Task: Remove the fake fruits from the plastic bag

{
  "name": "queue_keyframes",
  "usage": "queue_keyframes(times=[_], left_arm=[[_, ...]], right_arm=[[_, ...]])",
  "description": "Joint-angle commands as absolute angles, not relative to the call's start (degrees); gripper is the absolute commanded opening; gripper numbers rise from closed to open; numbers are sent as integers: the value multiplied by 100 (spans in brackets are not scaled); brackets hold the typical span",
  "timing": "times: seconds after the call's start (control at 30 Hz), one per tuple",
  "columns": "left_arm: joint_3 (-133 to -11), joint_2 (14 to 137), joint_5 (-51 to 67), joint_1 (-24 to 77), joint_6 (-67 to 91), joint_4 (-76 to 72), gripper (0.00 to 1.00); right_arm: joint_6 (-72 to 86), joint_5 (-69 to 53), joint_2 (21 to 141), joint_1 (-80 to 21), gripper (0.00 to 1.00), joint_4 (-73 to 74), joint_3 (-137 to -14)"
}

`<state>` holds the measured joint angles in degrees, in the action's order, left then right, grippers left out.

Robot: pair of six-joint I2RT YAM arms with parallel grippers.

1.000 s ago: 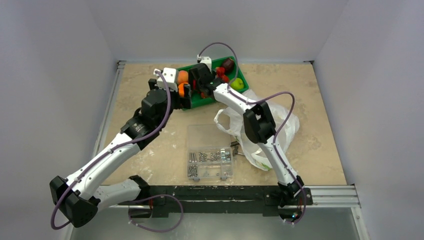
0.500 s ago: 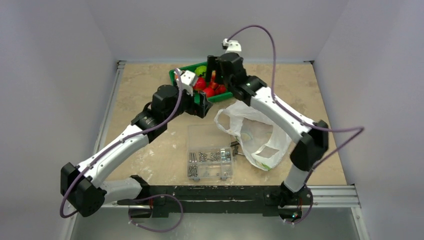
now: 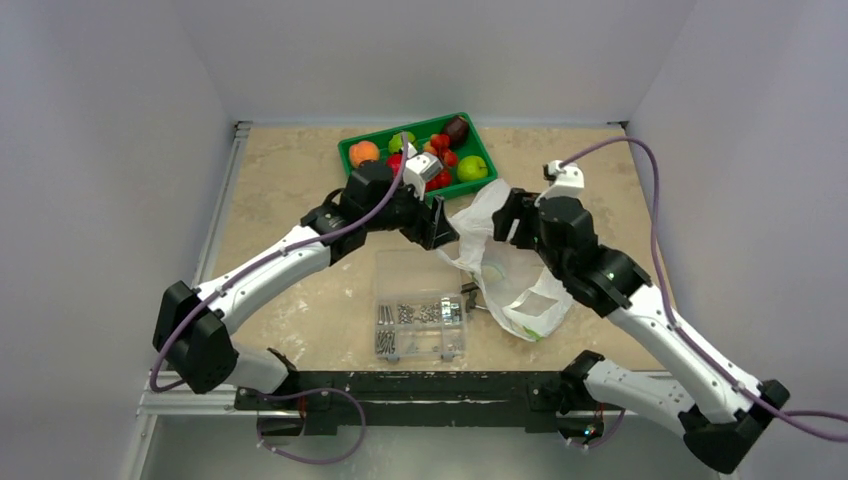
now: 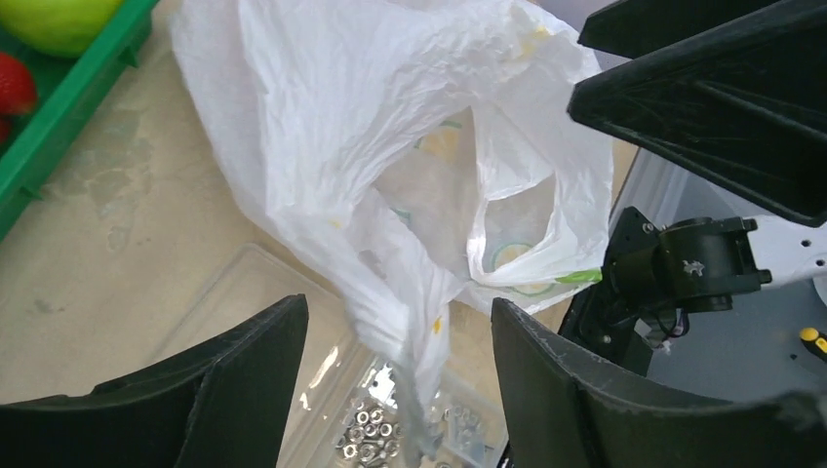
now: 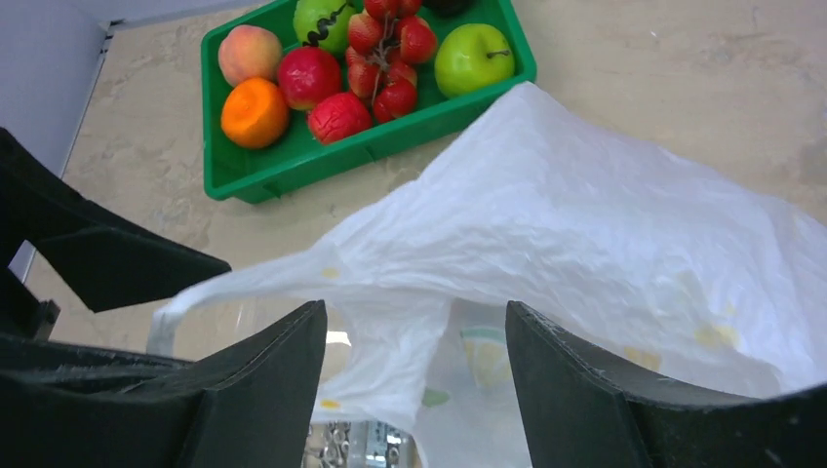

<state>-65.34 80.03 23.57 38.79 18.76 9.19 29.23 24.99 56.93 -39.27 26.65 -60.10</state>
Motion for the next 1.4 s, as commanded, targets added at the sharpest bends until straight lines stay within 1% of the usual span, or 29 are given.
queue_keyframes(times=[0.0,0.07,0.1,0.2,0.23,0.3,0.37,0.43,0.6,0.73,0.8,0.87,0.97,1.1,1.17,1.23,1.3,1.37], left_arm=[[-7002,8179,2461,4138,1613,1285,65],[-7058,8260,2380,4217,1534,1404,57],[-7092,8299,2326,4263,1488,1463,51],[-7140,8383,2224,4351,1410,1553,37],[-7145,8399,2210,4384,1374,1568,31],[-7146,8411,2191,4445,1302,1586,17],[-7125,8383,2195,4501,1210,1580,6],[-7077,8316,2185,4570,1082,1562,0],[-6927,8162,2234,4667,967,1379,0],[-6895,8097,2240,4675,1011,1333,0],[-6876,8051,2208,4676,1004,1325,0],[-6865,8026,2164,4677,989,1327,0],[-6864,8007,2108,4681,968,1359,0],[-6879,8040,2048,4677,993,1373,0],[-6906,8076,2048,4681,995,1404,0],[-6917,8094,2037,4678,993,1416,0],[-6921,8103,2043,4681,1001,1416,0],[-6926,8117,2066,4677,1018,1404,0]], right_arm=[[3178,2620,4941,-3926,64,3540,-5768],[3326,2539,4684,-3922,63,3868,-5653],[3402,2484,4577,-3927,61,3942,-5555],[3588,2038,4486,-3926,55,3760,-4982],[3681,1880,4600,-3922,53,3701,-4819],[3858,1724,4877,-3926,52,3512,-4499],[4140,1974,5110,-3928,52,3396,-4274],[4596,2544,5384,-3924,53,3470,-4195],[5335,3833,6004,-3843,53,2913,-3985],[5246,3700,6630,-3221,51,2368,-4013],[5074,3565,6790,-2907,51,1979,-3895],[5128,3555,6874,-2546,51,1894,-3797],[5368,3443,6701,-1875,50,1888,-3493],[5539,3215,5878,-1104,49,1789,-3009],[5619,3234,5480,-937,48,1802,-2850],[5365,3083,5236,-895,48,1567,-2762],[4719,2586,5242,-896,49,1245,-2803],[4335,2266,5426,-893,49,1306,-2994]])
